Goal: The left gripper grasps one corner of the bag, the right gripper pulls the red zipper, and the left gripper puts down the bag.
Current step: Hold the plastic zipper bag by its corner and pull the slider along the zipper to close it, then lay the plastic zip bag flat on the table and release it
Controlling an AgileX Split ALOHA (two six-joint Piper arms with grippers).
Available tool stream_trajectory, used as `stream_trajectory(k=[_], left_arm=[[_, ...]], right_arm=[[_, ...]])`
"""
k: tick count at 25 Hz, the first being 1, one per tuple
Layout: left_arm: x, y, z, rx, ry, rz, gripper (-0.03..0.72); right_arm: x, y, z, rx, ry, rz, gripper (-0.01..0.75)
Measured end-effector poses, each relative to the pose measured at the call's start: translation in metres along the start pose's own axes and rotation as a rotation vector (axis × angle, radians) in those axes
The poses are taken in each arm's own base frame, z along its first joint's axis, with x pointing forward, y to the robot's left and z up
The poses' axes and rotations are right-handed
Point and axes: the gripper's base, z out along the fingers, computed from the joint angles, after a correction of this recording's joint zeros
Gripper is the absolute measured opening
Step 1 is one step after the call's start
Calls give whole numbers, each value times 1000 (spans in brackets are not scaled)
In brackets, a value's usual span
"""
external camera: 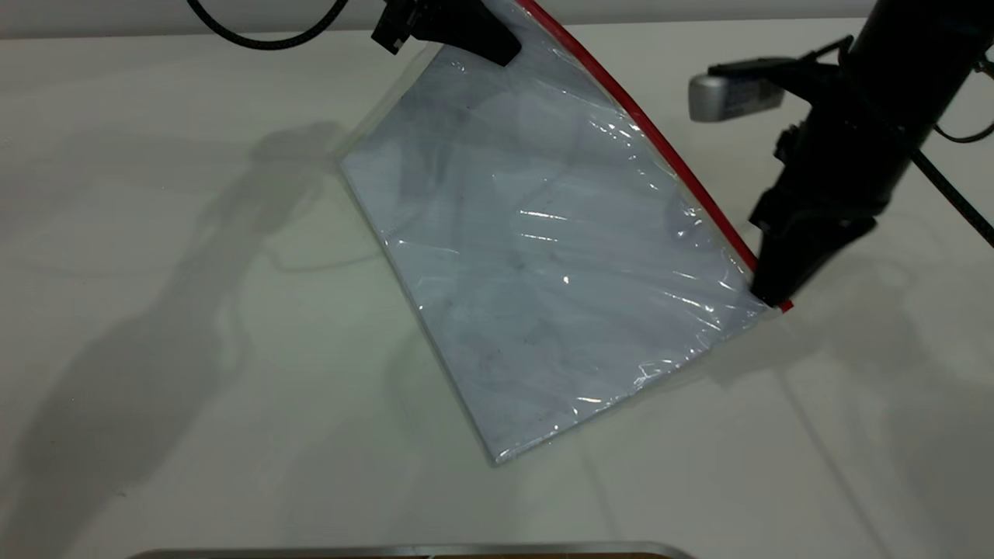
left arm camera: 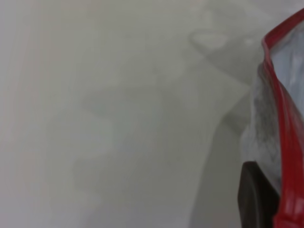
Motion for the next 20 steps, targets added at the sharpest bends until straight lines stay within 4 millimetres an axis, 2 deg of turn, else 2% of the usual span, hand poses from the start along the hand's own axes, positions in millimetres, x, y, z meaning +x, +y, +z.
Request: stream_trajectory(k=[7, 9, 11, 14, 17, 20], left_arm=[[0, 0, 0, 0, 1, -1, 60], [1, 0, -1, 0, 9, -16, 67], [3, 1, -3, -3, 15, -62, 85], [3, 1, -4, -6, 15, -140, 157], [3, 1, -5, -7, 25, -216, 289], [5, 0, -7, -6, 79, -270, 424]], right_arm=[[1, 0, 0, 6, 16, 54, 86], [2, 0, 0, 6, 23, 50, 135], [2, -1, 0, 4, 19, 58, 226], [1, -1, 0, 9, 6, 63, 387], [0, -2, 0, 18, -6, 65, 528], [-1, -3, 0, 30, -19, 65, 602]])
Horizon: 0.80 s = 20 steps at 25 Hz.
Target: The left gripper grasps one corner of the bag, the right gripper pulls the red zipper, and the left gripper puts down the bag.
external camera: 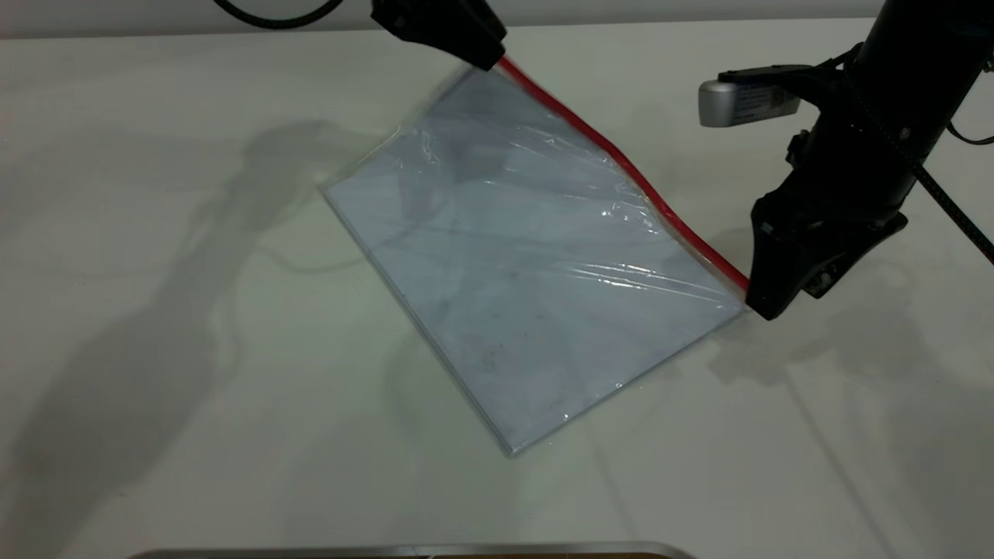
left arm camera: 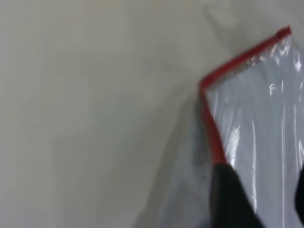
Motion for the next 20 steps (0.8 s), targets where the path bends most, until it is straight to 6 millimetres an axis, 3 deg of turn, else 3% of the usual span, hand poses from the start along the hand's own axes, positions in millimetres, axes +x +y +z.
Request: stream_trajectory(k=[3, 5, 10, 15, 20], left_arm=[[6, 0, -1, -7, 70, -49, 521], [7, 1, -4, -24, 119, -98, 548], [-12, 2, -41, -189, 253, -254, 563], [-53, -12, -101, -385, 334, -379, 563], [-96, -39, -167, -621, 359, -507, 563]], right_arm=[[-2, -2, 0, 17, -20, 0, 606], [-8, -4, -3, 35, -50, -5, 596], [-42, -9, -34, 93, -185, -47, 587], [-74, 2, -112, 149, -375, -111, 586], [-66, 33, -208, 199, -549, -184, 586]])
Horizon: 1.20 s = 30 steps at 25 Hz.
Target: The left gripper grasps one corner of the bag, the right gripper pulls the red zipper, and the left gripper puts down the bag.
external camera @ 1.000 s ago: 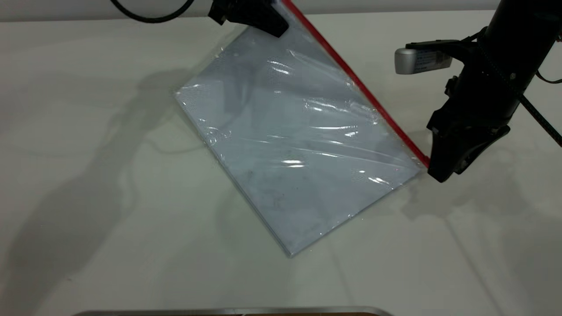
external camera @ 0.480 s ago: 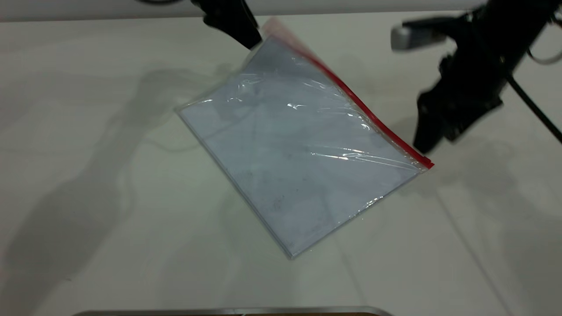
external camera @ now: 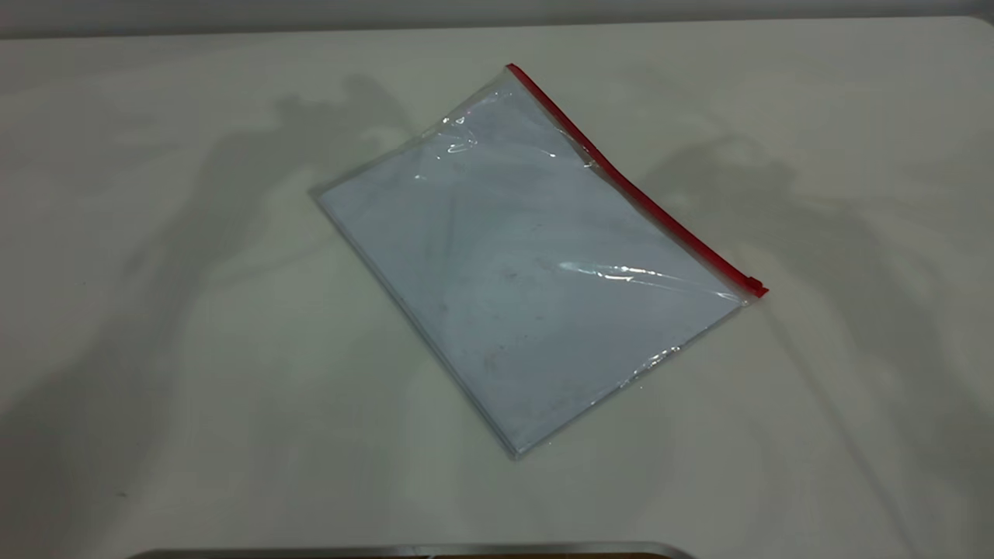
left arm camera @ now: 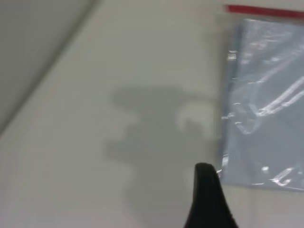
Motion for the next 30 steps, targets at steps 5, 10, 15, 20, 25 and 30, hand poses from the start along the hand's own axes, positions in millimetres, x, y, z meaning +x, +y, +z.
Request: stream_trajectory(k=[5, 10, 15, 20, 25, 30], left_arm=[[-2, 1, -69, -165, -61, -171, 563], [3, -3, -126, -287, -127, -318, 563], [33, -28, -183, -326, -135, -371, 563], [85, -70, -232, -319, -144, -449, 563], [142, -111, -259, -311, -160, -561, 563], [194, -144, -259, -300, -136, -612, 563]], right_arm=[[-18, 25, -103, 39, -159, -36, 586], [-7, 56, -189, 54, -229, -29, 586], [20, 83, -245, 51, -198, -3, 586], [58, 106, -265, 24, -158, 6, 584], [118, 131, -264, 13, -133, 26, 584], [182, 157, -263, 34, -193, 35, 584]])
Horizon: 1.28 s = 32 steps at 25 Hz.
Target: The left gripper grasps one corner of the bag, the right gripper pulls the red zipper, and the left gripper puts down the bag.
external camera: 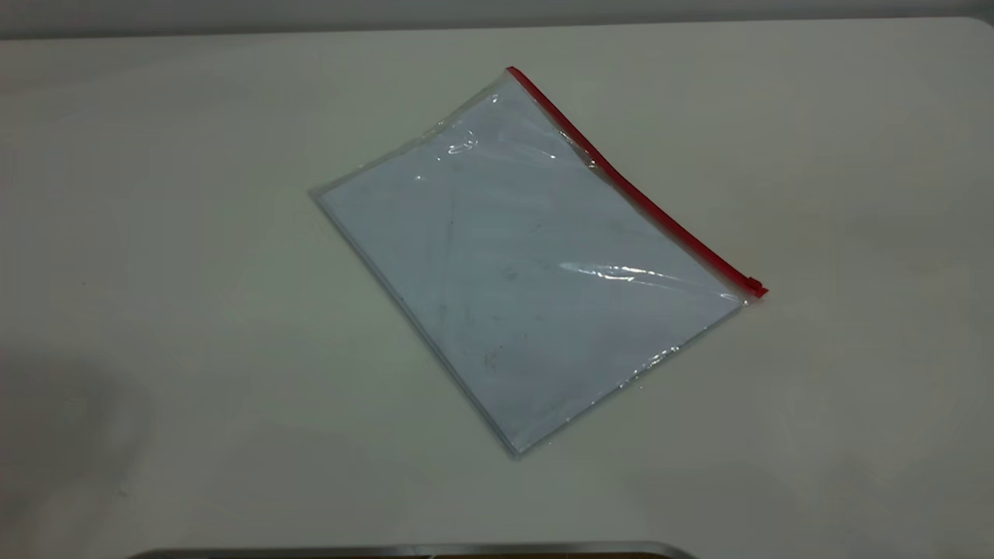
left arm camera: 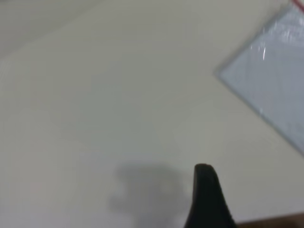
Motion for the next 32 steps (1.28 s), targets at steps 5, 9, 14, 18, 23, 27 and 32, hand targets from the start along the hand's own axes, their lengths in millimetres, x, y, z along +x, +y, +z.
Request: stream_trajectory(k=[5, 9, 14, 18, 23, 27, 32], left_arm=[[58, 4, -4, 1, 15, -4, 563], [98, 6, -5, 1, 8, -5, 563], [137, 9, -4, 3, -18, -7, 563], [162, 10, -4, 5, -59, -5, 563], [189, 11, 0, 7, -97, 5, 563], [209, 11, 12, 6, -98, 31, 563], [227, 8, 30, 39, -70, 48, 563]], right_arm=[[57, 20, -8, 34, -90, -28, 584], [88, 30, -11, 67, -176, -56, 584], [110, 31, -4, 116, -202, -52, 584], [118, 24, 9, 162, -166, -16, 584], [120, 21, 13, 175, -168, 24, 583], [119, 21, 12, 176, -174, 33, 583], [119, 21, 13, 176, -175, 33, 578]])
